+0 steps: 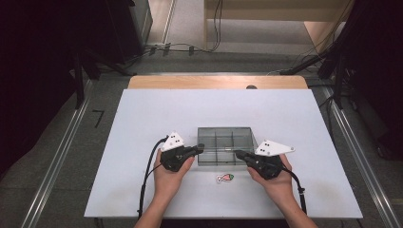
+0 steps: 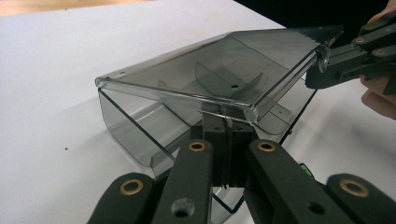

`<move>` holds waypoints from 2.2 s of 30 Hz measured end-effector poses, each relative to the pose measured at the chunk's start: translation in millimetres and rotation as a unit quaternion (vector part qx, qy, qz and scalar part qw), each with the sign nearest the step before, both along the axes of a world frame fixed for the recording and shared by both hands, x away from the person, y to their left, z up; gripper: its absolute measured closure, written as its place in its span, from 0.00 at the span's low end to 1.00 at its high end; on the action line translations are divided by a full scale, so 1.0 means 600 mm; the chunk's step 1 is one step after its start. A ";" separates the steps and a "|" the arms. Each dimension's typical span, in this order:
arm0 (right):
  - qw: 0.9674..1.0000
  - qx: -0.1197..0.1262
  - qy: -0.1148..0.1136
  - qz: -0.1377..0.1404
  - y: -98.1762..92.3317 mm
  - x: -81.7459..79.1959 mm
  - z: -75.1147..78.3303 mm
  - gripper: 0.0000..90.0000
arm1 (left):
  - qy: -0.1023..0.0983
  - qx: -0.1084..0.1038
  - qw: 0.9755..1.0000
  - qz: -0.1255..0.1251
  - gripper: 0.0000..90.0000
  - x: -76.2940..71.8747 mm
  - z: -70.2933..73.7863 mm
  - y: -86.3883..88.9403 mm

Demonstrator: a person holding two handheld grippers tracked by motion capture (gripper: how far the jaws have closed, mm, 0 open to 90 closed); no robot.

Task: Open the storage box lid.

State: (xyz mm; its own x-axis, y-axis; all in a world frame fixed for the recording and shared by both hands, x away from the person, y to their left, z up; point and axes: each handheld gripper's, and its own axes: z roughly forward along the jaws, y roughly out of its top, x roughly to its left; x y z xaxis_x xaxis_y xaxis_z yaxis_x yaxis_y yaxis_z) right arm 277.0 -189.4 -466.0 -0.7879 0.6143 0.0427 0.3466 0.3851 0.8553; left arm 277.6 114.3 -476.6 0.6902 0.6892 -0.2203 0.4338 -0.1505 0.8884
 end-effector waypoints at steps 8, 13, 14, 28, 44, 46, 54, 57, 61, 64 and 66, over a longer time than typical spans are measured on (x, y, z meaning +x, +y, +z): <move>1.000 0.000 0.002 -0.021 -0.024 0.009 -0.003 0.98 | -0.007 -0.007 1.000 0.003 1.00 0.008 0.010 0.002; 0.999 0.002 -0.001 -0.034 -0.035 0.016 0.000 0.98 | -0.013 -0.011 1.000 0.006 1.00 0.015 0.019 0.004; 0.999 0.003 0.000 -0.036 -0.038 0.017 0.002 0.98 | -0.015 -0.011 1.000 0.006 1.00 0.016 0.021 0.004; 0.998 0.037 -0.014 -0.056 -0.058 0.046 0.037 0.98 | -0.018 -0.014 1.000 0.001 1.00 0.022 0.034 0.007; 0.998 0.040 -0.017 -0.053 -0.049 0.069 0.050 0.98 | -0.018 -0.031 0.999 0.011 0.32 0.031 0.031 0.030; 0.998 0.038 -0.017 -0.053 -0.048 0.071 0.051 0.98 | -0.008 -0.031 0.999 0.011 0.24 0.040 0.028 0.030; 0.998 0.035 -0.019 -0.053 -0.046 0.080 0.061 0.98 | -0.010 -0.018 1.000 -0.009 0.00 0.075 0.039 0.015; 0.998 0.035 -0.019 -0.054 -0.045 0.085 0.065 0.98 | -0.010 -0.011 1.000 -0.008 0.00 0.090 0.044 0.008; 0.998 0.034 -0.017 -0.053 -0.044 0.090 0.068 0.98 | -0.013 0.010 1.000 -0.002 0.02 0.104 0.045 -0.005; 0.998 0.031 -0.015 -0.054 -0.042 0.093 0.070 0.98 | -0.017 0.021 1.000 -0.001 0.10 0.109 0.045 -0.011; 0.998 0.028 -0.014 -0.055 -0.042 0.096 0.071 0.98 | -0.022 0.027 0.999 -0.005 0.17 0.112 0.046 -0.013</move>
